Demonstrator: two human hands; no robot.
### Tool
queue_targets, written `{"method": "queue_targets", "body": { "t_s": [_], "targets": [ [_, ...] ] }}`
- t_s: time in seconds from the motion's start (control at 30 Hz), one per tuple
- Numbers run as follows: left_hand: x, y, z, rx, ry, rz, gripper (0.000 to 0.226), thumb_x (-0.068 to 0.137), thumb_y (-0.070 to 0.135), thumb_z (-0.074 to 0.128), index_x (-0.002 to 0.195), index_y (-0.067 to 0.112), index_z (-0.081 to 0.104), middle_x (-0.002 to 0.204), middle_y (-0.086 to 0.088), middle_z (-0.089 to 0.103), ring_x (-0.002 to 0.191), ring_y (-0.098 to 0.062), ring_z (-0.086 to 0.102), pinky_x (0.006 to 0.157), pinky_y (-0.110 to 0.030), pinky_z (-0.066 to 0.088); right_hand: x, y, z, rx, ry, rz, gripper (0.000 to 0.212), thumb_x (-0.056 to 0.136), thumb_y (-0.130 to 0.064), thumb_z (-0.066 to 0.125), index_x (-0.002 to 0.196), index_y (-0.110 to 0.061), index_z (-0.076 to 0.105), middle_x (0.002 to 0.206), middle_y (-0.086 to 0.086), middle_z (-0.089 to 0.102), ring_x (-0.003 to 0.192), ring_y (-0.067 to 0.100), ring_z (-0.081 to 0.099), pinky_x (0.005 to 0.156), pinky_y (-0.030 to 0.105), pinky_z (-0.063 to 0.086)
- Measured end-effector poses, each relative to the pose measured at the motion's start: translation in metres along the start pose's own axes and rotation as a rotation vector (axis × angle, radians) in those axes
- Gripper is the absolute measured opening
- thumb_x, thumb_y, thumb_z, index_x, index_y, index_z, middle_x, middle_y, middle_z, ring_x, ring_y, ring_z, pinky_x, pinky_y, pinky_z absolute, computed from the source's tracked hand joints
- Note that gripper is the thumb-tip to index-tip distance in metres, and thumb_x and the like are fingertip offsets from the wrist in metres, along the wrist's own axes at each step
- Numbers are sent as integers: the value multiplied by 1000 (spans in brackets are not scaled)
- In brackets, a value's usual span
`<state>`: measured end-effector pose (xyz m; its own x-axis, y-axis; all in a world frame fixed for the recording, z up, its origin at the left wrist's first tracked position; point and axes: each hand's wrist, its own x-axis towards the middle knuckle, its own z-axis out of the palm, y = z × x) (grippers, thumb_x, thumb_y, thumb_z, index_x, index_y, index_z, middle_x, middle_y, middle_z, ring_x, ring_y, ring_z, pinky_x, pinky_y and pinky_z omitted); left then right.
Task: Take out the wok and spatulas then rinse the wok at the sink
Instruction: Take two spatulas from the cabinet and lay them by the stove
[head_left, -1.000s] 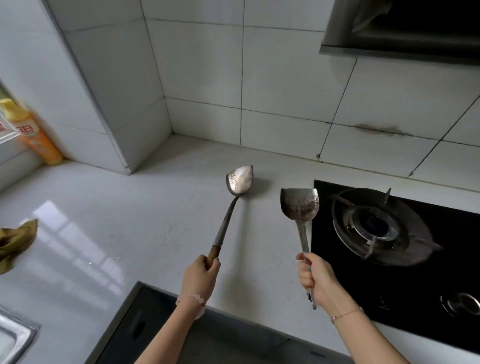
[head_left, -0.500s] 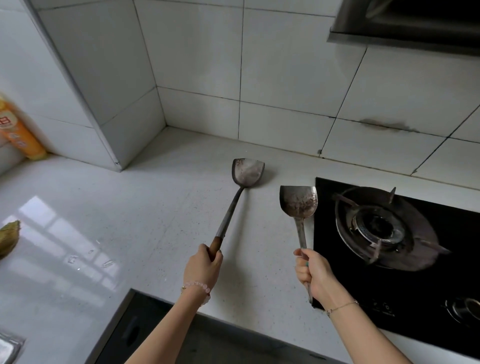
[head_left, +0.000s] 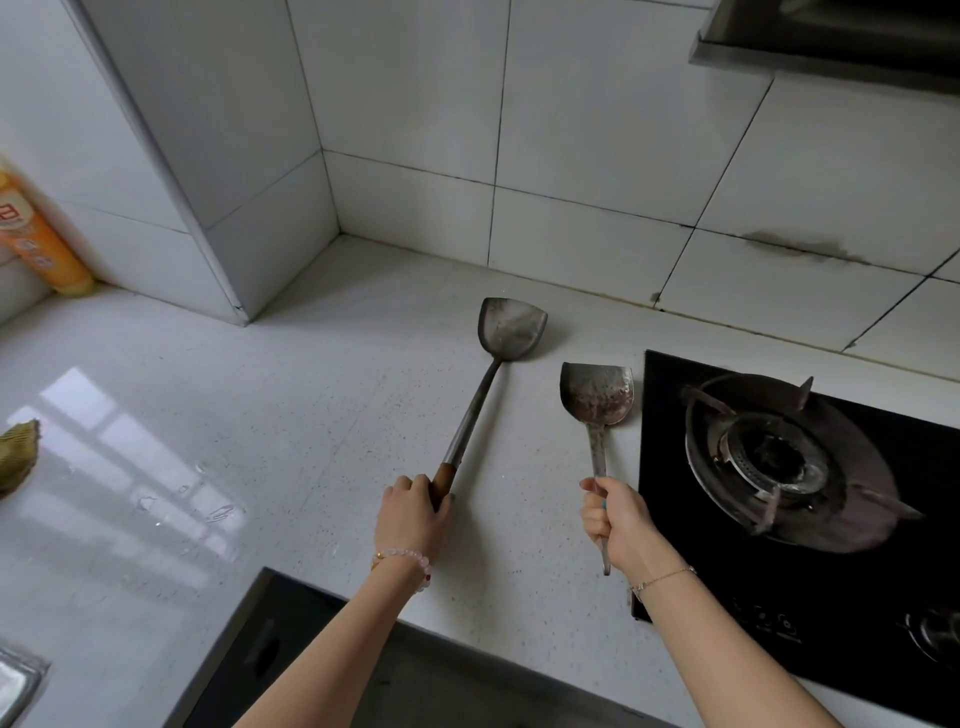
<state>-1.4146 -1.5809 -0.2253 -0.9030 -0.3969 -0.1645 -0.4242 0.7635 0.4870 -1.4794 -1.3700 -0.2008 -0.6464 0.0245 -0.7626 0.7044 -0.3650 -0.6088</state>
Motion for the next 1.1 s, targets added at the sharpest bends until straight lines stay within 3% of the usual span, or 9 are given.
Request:
{"method": "queue_targets", "body": {
  "t_s": [0.2, 0.37, 0.5, 0.63, 0.8, 0.93, 1.1],
  "targets": [
    [1, -2, 1, -15, -42, 0, 26, 91, 31, 51, 103, 7, 56, 106, -10, 55, 94, -23, 51, 76, -27, 40, 5, -1, 8, -43, -17, -4, 29, 97, -7, 29, 74, -7, 46, 33, -7, 25, 23, 2, 16, 27, 11, 10],
    [-3, -4, 3, -43, -41, 5, 24, 90, 29, 53, 102, 9, 54, 103, -9, 56, 89, -21, 51, 73, -27, 39, 3, 3, 8, -178, -56, -30, 28, 95, -4, 28, 84, -3, 53, 58, 4, 33, 27, 7, 29, 31, 14, 24],
    [-6, -4, 3, -53, -24, 16, 24, 89, 27, 54, 104, 9, 53, 103, -9, 57, 89, -21, 50, 73, -27, 40, 0, 6, 6, -304, -61, -49, 27, 95, -5, 32, 92, -2, 59, 65, 7, 49, 48, 15, 47, 43, 22, 44],
    [-11, -3, 3, -53, -17, 28, 25, 89, 25, 54, 107, 9, 53, 105, -10, 57, 90, -21, 51, 75, -26, 39, -1, 12, 1, -405, -48, -93, 26, 99, -9, 35, 101, -2, 60, 74, 8, 49, 62, 18, 51, 58, 26, 46],
    [-18, -6, 0, -60, -32, 48, 29, 89, 21, 52, 116, 9, 53, 111, -10, 55, 98, -22, 51, 80, -27, 40, 2, 22, -8, -463, 10, -196, 15, 96, -8, 48, 93, -2, 62, 70, 9, 52, 60, 18, 52, 60, 25, 48],
    [-26, -9, -3, -84, -33, 55, 31, 88, 17, 53, 118, 9, 53, 114, -11, 54, 99, -23, 51, 82, -28, 41, 6, 30, -14, -590, 85, -307, 8, 88, -8, 62, 94, -3, 60, 76, 12, 62, 58, 16, 55, 53, 24, 45],
    [-38, -14, -7, -133, -19, 30, 35, 89, 13, 51, 123, 9, 52, 119, -11, 54, 103, -25, 53, 86, -32, 46, 10, 36, -20, -533, 118, -268, 9, 82, -6, 70, 84, -2, 62, 68, 9, 62, 54, 16, 56, 53, 22, 52]
  ]
}}
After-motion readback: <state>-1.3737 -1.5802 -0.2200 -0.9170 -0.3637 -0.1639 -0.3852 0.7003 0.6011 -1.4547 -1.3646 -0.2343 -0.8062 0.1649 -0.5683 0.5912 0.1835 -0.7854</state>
